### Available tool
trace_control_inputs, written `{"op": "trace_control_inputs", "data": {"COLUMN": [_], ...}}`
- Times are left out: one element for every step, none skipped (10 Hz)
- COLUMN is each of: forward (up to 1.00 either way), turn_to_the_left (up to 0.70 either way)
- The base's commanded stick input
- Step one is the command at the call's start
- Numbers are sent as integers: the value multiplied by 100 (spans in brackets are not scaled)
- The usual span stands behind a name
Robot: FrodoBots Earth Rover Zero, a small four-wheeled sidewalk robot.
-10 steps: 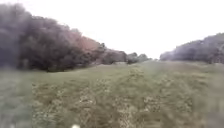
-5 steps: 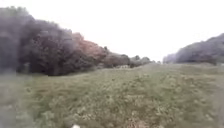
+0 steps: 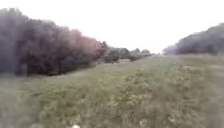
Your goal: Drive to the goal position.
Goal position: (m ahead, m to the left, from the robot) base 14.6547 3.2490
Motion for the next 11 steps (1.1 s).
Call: {"op": "trace_control_inputs", "data": {"forward": [70,70,70,70,70,70,70,70,70,70,70], "turn_to_the_left": [0,0,0,0,0,0,0,0,-3,-8,-35]}}
